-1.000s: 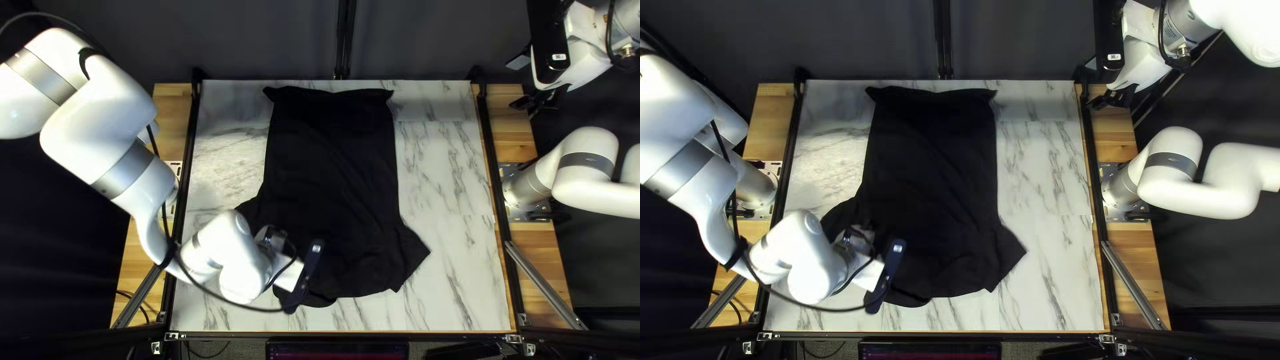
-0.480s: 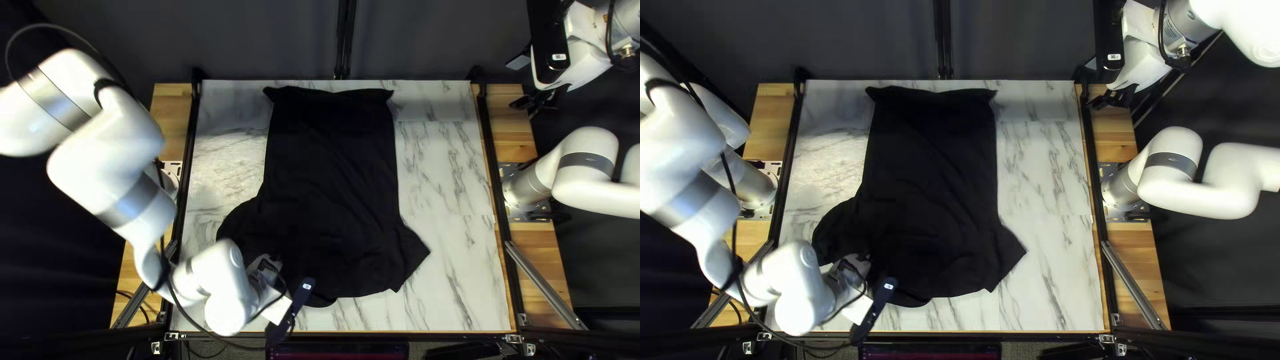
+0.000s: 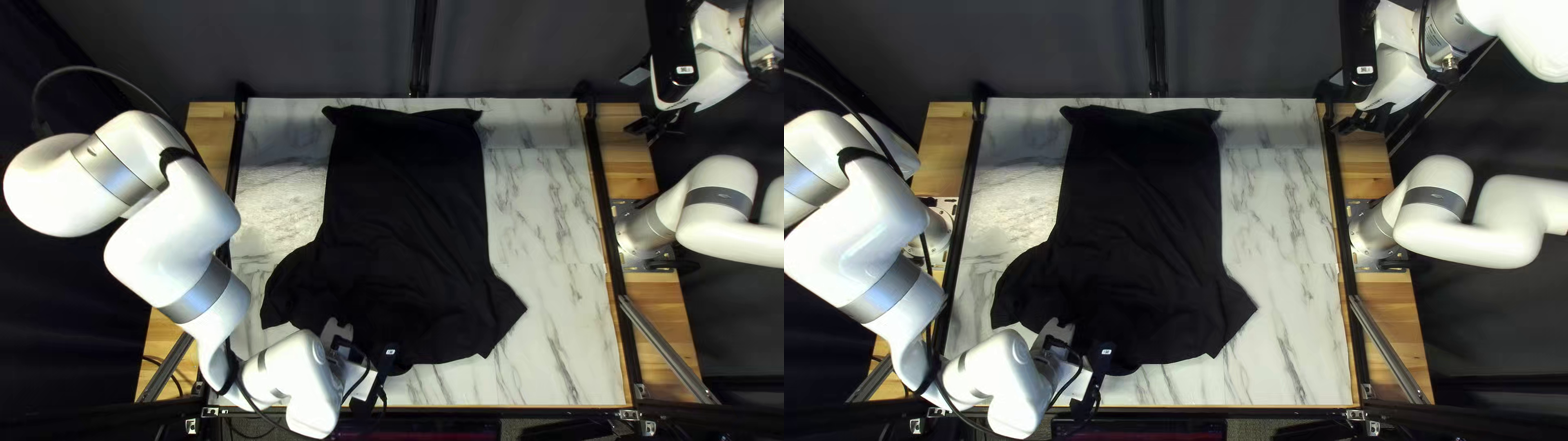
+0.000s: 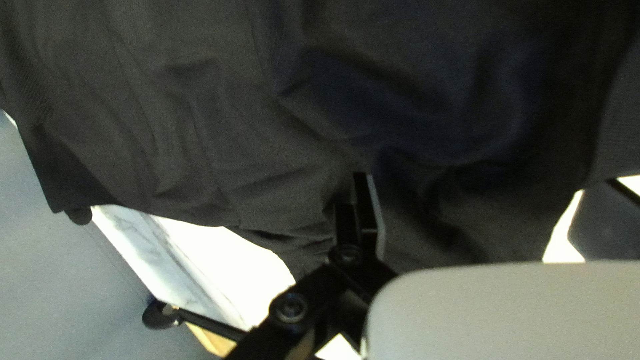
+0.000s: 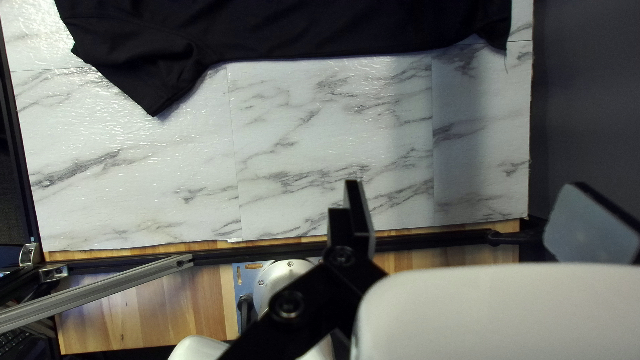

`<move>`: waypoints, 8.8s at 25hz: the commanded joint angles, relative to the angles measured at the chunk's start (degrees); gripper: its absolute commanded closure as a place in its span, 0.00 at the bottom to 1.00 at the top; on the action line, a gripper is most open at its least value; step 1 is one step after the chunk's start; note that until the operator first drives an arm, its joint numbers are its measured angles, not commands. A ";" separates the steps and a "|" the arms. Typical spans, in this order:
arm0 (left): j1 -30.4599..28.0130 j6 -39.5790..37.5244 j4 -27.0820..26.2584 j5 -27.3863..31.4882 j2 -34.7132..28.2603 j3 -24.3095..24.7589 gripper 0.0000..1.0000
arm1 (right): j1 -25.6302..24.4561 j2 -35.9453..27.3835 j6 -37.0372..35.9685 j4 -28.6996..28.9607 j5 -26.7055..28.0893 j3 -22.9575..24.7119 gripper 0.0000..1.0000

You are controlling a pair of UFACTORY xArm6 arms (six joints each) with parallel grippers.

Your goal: Fold t-shirt

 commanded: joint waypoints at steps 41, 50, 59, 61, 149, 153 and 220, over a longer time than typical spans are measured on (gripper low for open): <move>2.23 3.94 6.93 -17.75 -9.24 5.65 0.95 | 0.00 0.00 0.00 0.00 0.00 0.00 0.00; 3.43 4.23 7.51 -20.06 -9.01 5.35 0.96 | 0.00 0.00 0.00 0.00 0.00 0.00 0.00; 4.60 6.12 7.38 -21.71 -8.14 4.18 0.95 | 0.00 0.00 0.00 0.00 0.00 0.00 0.00; 4.63 6.60 7.17 -21.87 -8.08 4.04 0.94 | 0.00 0.00 0.00 0.00 0.00 0.00 0.00; 80.31 89.43 -32.82 21.54 -61.97 6.69 0.00 | 0.00 0.00 0.00 0.00 0.00 0.00 0.00; 80.31 89.43 -32.82 21.54 -61.97 6.69 0.00 | 0.00 0.00 0.00 0.00 0.00 0.00 0.00; 80.31 89.43 -32.82 21.54 -61.97 6.69 0.00 | 68.01 81.26 63.75 -33.48 -42.24 -13.68 0.04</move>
